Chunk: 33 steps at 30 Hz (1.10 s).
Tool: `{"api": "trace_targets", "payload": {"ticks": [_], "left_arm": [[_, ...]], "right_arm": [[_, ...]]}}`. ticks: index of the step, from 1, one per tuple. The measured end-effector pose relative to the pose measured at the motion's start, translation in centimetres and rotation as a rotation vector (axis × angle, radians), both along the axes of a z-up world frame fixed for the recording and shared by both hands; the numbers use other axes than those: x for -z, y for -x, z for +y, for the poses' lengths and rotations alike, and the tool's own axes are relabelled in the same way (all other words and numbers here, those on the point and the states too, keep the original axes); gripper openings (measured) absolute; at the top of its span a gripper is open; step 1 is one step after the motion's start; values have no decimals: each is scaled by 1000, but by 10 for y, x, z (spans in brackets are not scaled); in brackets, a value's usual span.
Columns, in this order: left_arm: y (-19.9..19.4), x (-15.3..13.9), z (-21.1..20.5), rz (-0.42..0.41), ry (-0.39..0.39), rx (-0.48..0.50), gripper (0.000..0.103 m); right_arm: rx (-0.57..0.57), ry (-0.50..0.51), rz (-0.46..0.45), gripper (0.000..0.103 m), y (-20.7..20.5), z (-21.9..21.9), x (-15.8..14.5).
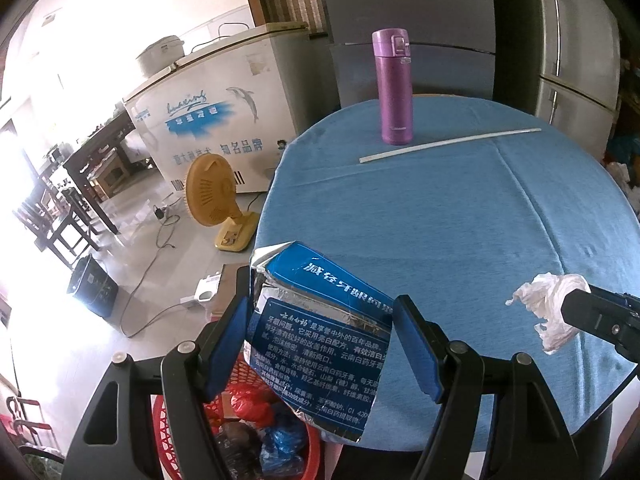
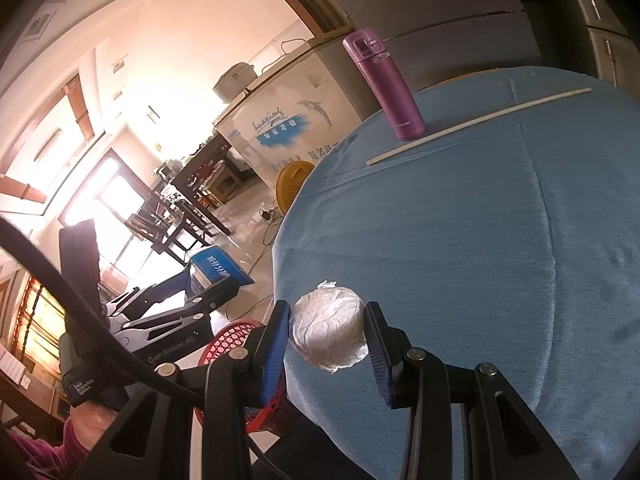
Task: Collect trash
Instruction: 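Carry the carton and tissue toward the red basket with both tools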
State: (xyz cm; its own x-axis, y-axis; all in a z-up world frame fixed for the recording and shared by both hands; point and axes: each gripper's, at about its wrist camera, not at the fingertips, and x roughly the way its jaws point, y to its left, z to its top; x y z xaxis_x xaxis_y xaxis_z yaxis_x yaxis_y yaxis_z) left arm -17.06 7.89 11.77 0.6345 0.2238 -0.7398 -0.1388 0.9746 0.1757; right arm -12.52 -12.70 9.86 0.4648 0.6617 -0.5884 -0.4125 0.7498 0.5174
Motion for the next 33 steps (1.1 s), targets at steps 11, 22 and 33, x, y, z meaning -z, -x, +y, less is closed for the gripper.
{"api": "trace_targets", "payload": {"ticks": [11,22,33], "left_arm": [[3,-2,-2,4,2,-36,74],[-1,-2,-1,20,1,-68,74],[-2,3,8,35,3,-114,74]], "right_arm": [[-26,6,0,40,-1,11,2],[-75,21,2,40,-3,32,3],[-143,42,0,40,-6,62,7]]}}
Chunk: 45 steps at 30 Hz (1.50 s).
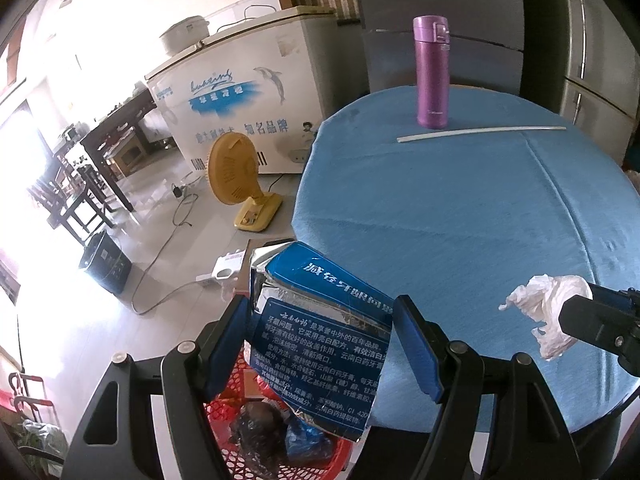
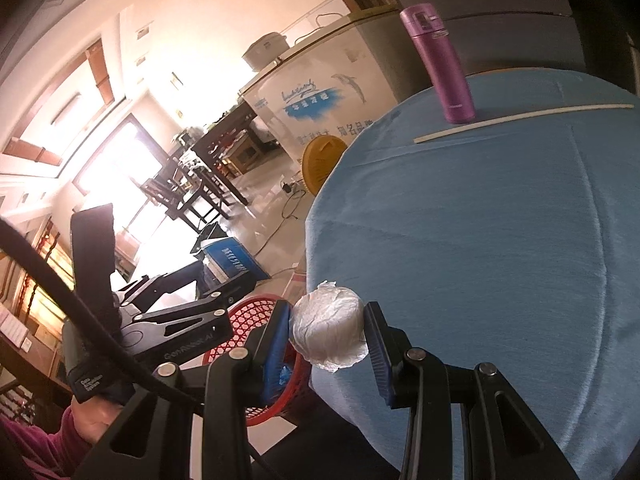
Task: Collect trash
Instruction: 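Carry the carton and tissue toward the red basket with both tools, then open both tools to drop the carton and tissue into the basket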
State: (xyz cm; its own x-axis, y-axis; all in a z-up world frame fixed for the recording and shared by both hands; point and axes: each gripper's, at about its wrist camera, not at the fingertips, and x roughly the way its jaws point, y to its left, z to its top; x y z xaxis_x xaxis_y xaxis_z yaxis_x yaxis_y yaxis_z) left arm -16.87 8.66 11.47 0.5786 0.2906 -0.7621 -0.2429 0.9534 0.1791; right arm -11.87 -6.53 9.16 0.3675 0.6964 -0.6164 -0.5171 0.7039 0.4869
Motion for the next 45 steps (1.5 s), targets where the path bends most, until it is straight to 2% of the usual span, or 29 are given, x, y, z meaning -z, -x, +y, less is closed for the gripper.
{"api": "trace_targets", "payload": {"ticks": [26,45], "left_arm": [[23,33,77,69,17,-180,74],[38,60,123,141,20,-265,74]], "right_arm": [[-231,88,12,40,-9,107,25],[-340,119,75,40,-17,166,52]]}}
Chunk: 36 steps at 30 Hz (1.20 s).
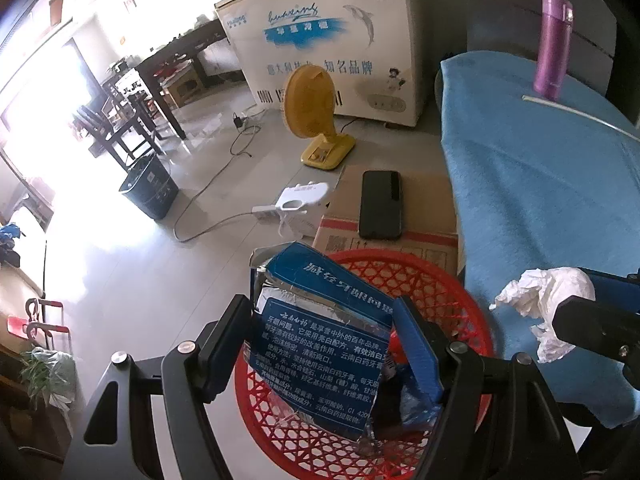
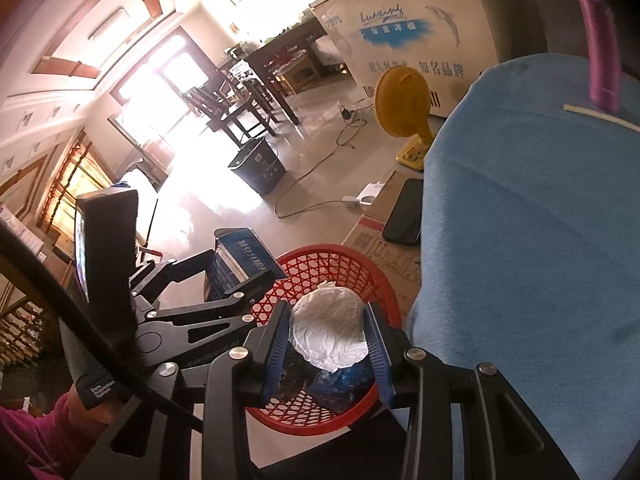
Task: Collect trash
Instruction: 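Open both tools to drop the carton and tissue into the basket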
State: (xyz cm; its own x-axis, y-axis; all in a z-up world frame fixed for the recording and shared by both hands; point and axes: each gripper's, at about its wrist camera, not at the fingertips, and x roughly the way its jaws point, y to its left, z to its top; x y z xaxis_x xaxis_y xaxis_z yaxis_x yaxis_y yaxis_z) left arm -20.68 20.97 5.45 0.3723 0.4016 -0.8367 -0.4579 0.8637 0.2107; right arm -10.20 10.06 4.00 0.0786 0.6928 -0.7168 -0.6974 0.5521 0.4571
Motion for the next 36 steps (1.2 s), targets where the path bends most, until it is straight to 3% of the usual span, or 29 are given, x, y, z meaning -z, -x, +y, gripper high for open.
{"api": "trace_targets", "payload": {"ticks": [9,14,23,28,36], "left_arm": [[14,20,24,55,54,-35,75],[25,24,37,61,90,-59,75],[27,13,32,20,112,-19,75],[17,-2,8,-6,52,49,75],[-6,-32,-38,-70,-20,157,76]], "right_arm": [[-52,23,43,43,7,20,12],[-84,32,67,51,12,29,19],[-9,-19,113,56,-2,11,21],[48,-34,89,56,-7,-8,14],[178,-38,-42,56,-11,-54,-11]]}}
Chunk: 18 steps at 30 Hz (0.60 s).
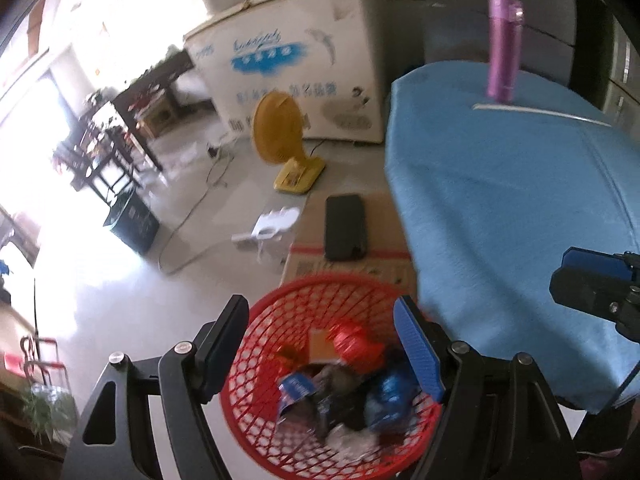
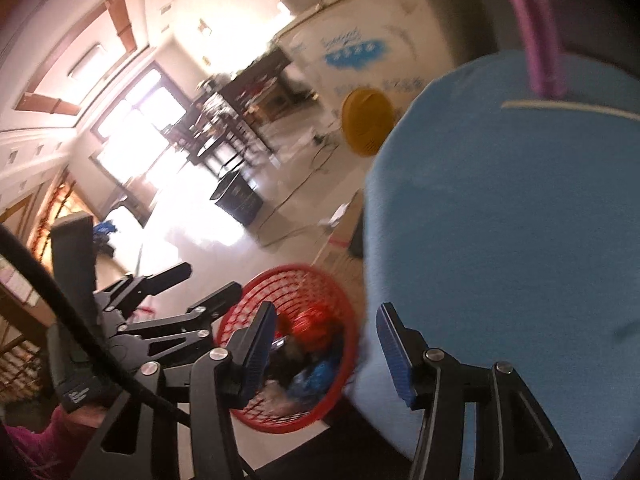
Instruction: Collect trash
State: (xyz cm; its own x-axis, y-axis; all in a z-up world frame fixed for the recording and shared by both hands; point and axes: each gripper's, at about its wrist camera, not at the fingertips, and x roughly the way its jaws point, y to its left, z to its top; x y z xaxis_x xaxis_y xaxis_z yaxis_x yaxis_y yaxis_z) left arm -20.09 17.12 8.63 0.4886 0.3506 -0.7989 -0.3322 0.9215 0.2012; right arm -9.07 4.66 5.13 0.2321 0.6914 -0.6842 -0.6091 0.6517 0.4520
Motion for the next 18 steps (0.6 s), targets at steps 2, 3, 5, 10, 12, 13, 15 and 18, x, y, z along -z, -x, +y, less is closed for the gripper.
{"api": "trace_targets", "payload": {"ticks": [2,3,5,10,12,13,15,18], "left_arm": [[-7,-8,-14,-19,-10,31,76],[-11,-12,-21,-29,-14,45,76],[-18,-19,-34,-48,-16,71,76],[-35,-43,-75,-104,-23,160,79],[-40,-54,-91,-132,-25,194,80],[-43,-61,-100,-150,-22,211,80],[-49,-75,-117,-183,0,245,80],[-55,-88,-138,-206,22,279,80]], "right_arm": [[52,8,-46,56,0,-19,-10],[75,12,-62,56,0,-28,-14],[131,23,-96,56,0,-48,-24],[296,33,-158,57,0,-106,-47],[373,41,-185,59,2,-133,-57],[398,47,-194,59,2,-142,-62],[465,60,-217,59,5,-168,-71],[543,71,-245,59,12,-197,-83]]}}
